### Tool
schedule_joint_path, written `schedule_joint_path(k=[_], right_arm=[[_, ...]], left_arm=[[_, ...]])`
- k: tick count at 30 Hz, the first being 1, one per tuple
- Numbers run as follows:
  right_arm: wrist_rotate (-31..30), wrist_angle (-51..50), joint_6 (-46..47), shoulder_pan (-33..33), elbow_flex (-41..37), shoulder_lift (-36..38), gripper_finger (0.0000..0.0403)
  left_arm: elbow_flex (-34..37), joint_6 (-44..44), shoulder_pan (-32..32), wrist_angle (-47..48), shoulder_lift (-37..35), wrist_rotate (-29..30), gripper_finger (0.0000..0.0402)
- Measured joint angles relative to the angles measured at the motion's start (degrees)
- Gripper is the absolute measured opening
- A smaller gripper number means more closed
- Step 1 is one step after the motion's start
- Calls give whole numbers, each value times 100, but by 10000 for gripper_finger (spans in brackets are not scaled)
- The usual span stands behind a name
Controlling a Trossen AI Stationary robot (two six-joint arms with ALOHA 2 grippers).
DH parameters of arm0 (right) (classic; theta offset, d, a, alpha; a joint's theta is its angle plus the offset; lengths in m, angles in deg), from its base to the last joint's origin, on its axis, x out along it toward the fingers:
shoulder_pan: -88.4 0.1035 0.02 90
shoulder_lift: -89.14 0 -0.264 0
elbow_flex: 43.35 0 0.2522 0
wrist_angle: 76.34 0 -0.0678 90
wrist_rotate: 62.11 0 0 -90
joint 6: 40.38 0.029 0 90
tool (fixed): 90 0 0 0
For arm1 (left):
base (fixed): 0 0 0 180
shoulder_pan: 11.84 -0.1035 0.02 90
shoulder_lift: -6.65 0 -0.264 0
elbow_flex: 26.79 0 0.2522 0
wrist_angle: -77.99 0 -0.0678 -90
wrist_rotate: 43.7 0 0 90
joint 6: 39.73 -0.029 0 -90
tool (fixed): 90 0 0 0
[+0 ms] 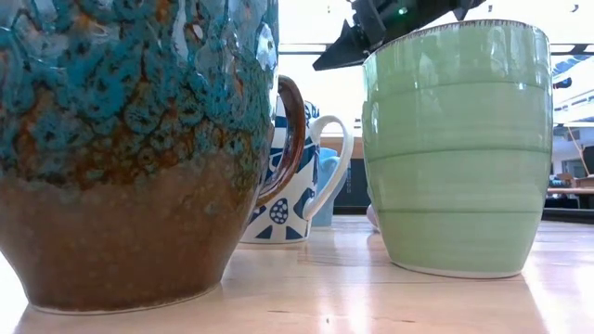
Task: Place coffee mugs
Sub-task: Put the dark green mug on the shelf
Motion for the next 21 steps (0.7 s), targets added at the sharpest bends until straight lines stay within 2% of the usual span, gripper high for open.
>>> schedule_joint_path(k=[5,15,21], right_arm=[[287,148,-83,-153,0,0,54],[294,80,-84,-157,0,0,54],[212,-151,-78,-157,0,0,54]], left_arm=[[-118,-3,-3,-293,223,-152,217],[-1617,6,244,1070,1018,135,202],[-1961,577,346,1233,1517,-593,190]])
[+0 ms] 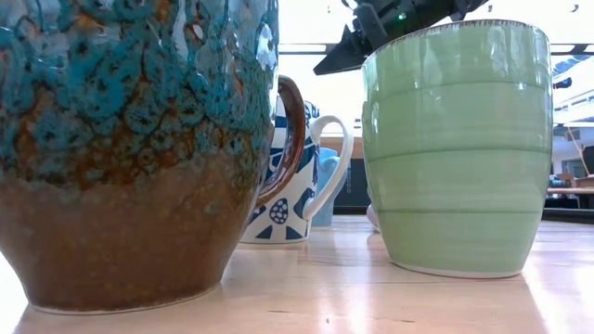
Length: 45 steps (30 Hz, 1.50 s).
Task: Place coffee mugs
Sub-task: Put the dark green mug on the shelf
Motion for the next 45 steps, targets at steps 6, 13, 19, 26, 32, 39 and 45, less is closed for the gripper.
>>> schedule_joint_path(k=[6,13,19,26,32,39,45], right_arm=[[27,68,43,2,0,0,54],[29,163,43,2,0,0,54],[31,204,41,2,0,0,54],[40,206,41,2,0,0,54],[43,208,41,2,0,0,54],[73,249,21,2,2,0,54],[78,289,21,2,2,0,54]], left_arm=[[-494,233,-35,528,406,-184,183],[-596,649,-130,939,743,-233,182],[-596,1151,-249,900,890,-369,182],[-589,1417,-301,881,1006,-447,182],[-554,1630,-300,866,1045,-328,182],[-548,1557,-300,837,1442,-687,182],[-548,1515,-298,859,1597,-720,182]])
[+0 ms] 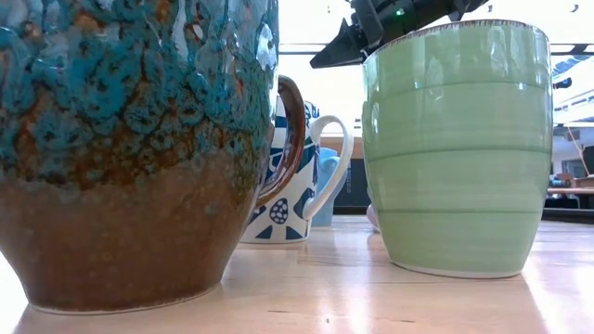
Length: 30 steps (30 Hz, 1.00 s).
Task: Place coffee mugs
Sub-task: Put the dark green mug on the shelf
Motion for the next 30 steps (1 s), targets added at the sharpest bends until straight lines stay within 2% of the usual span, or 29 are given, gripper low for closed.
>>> schedule_joint_path(k=[8,18,22,27,30], right_arm=[[3,33,-2,0,0,0,54],[3,42,-3,0,0,0,54],[6,39,-4,0,0,0,54],[16,42,-4,0,0,0,54],[146,64,-7,0,0,0,54]], left_arm=[[2,-122,46,35,78,271,167],[0,-427,42,129,78,282,77],[0,-824,98,365,70,310,31],[2,-1434,170,812,52,282,31],[4,-2205,201,1027,-6,266,31]])
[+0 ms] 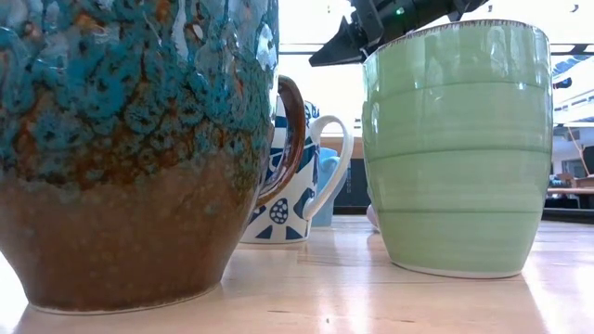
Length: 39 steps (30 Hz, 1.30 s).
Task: Place coffee mugs
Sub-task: Put the dark green mug on the shelf
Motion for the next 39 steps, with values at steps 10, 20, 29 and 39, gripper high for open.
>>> schedule_joint_path(k=[10,20,29,39], right_arm=[[-38,-183,-29,0,2,11,54],[-58,-676,279,0,4,150,54],[-91,-1335,805,22,4,541,54],[-248,-1446,763,-132,4,625,54]], left_arm=[[-4,-2904,385,1531,-12,285,31],[-5,-2356,-314,1574,-724,724,31],[-9,-2682,-1841,1487,-1564,1343,31],[-978,-4726,-3970,1303,-1582,1158,31]])
